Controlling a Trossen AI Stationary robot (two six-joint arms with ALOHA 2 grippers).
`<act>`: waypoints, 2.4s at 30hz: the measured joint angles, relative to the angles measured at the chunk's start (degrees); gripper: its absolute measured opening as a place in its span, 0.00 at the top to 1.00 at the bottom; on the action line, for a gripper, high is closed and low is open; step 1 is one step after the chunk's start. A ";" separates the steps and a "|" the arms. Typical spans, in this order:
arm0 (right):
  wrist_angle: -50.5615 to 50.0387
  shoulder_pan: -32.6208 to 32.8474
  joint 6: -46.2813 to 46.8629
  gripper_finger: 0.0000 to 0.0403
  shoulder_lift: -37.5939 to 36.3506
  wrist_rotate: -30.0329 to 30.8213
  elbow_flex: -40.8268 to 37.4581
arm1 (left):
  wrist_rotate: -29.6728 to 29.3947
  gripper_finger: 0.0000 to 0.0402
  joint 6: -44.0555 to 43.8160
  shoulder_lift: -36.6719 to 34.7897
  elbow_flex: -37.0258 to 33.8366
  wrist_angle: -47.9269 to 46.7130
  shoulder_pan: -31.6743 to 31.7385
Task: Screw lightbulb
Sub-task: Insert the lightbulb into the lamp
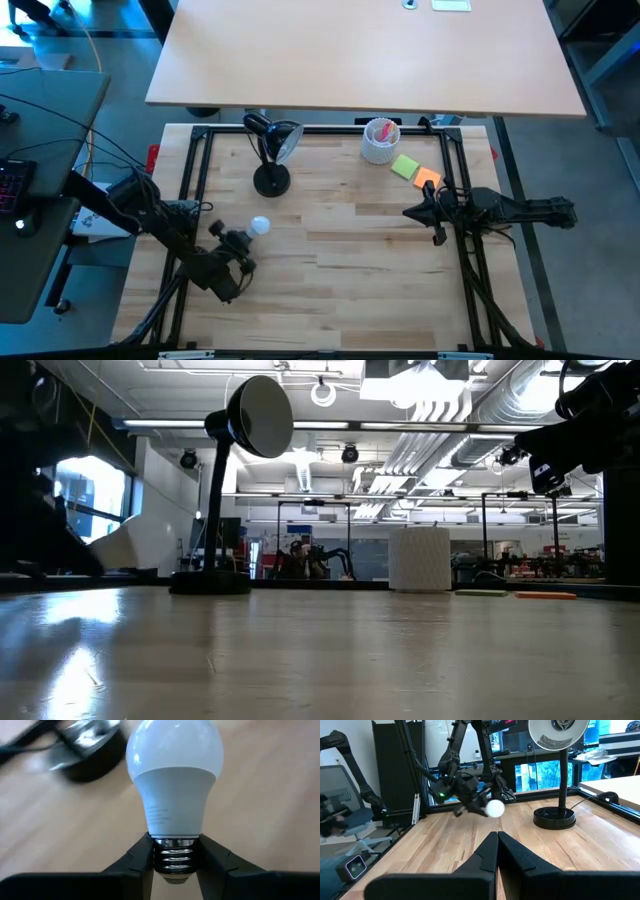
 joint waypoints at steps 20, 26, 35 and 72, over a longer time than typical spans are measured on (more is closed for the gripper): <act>0.00 0.00 -0.01 0.99 -0.01 0.00 0.00 | 49.63 0.75 76.29 -1.93 0.00 86.46 25.33; 2.09 0.00 -1.91 0.99 0.02 1.16 -0.02 | 55.27 0.75 86.56 -2.30 3.61 84.84 27.45; 24.60 1.33 24.42 0.99 1.04 1.99 -0.04 | 55.13 0.75 87.69 -4.26 3.53 83.16 29.41; -12.91 15.04 -3.03 0.97 80.24 8.53 67.92 | 31.79 0.73 70.78 -16.12 -7.87 75.52 24.22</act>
